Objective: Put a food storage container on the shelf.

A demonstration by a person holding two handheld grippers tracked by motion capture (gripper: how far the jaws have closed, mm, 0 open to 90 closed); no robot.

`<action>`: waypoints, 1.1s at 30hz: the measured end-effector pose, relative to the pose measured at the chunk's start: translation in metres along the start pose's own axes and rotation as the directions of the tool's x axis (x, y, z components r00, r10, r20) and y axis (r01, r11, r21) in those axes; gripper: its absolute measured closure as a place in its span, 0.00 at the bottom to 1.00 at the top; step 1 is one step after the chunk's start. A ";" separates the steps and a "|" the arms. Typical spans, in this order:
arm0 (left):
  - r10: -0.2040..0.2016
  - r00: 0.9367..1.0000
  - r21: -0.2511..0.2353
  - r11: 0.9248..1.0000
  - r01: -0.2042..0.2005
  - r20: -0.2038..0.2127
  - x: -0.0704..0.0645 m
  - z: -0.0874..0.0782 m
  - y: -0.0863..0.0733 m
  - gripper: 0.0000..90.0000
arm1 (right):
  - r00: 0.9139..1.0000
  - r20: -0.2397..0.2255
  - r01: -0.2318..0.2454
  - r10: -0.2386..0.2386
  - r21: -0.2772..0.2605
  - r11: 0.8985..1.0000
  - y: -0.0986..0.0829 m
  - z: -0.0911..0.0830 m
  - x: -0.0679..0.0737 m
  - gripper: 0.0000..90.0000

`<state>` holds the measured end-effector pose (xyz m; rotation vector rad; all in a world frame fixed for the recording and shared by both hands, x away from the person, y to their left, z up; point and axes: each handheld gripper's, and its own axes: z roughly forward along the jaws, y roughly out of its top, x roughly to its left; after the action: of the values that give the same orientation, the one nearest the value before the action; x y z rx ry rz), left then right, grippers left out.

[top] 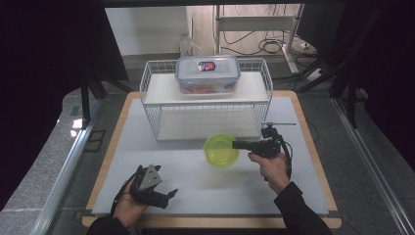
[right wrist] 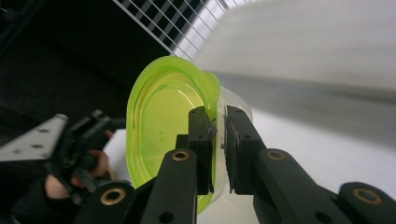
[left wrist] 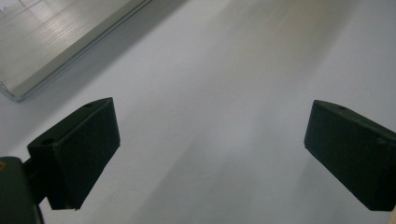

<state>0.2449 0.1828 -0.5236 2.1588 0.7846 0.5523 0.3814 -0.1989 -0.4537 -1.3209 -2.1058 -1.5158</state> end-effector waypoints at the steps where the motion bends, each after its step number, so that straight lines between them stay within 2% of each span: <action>1: -0.001 1.000 -0.003 1.000 0.001 0.001 0.000 0.000 0.000 0.04 | 1.000 -0.012 0.004 -0.004 -0.015 1.000 0.006 -0.005 0.007 0.91; 2: -0.001 1.000 -0.003 1.000 0.001 0.001 0.000 0.000 0.000 0.04 | 1.000 -0.012 0.004 -0.004 -0.015 1.000 0.006 -0.005 0.007 0.91; 6: -0.001 1.000 -0.006 1.000 0.001 0.001 0.000 -0.001 0.000 0.04 | 0.999 -0.034 0.037 -0.039 -0.049 0.998 0.024 -0.018 0.023 0.91; 18: -0.003 1.000 -0.009 1.000 0.003 0.000 0.000 -0.001 0.000 0.04 | 0.995 -0.047 0.083 -0.089 -0.121 0.989 0.068 -0.045 0.053 0.91; 24: 0.002 1.000 -0.009 1.000 -0.002 0.000 0.001 -0.001 0.000 0.04 | 0.994 -0.042 0.090 -0.097 -0.141 0.986 0.089 -0.053 0.064 0.91; 28: 0.000 1.000 -0.009 1.000 0.000 0.002 0.001 -0.001 0.000 0.04 | 0.995 -0.047 0.080 -0.088 -0.154 0.985 0.100 -0.055 0.067 0.91; 33: -0.003 1.000 -0.011 1.000 0.003 0.005 0.001 -0.001 0.001 0.04 | 0.995 -0.031 0.088 -0.096 -0.182 0.979 0.127 -0.059 0.080 0.91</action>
<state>0.2451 0.1832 -0.5227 2.1481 0.7800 0.5484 0.4158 -0.1989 -0.2960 -1.2542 -2.0730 -1.7937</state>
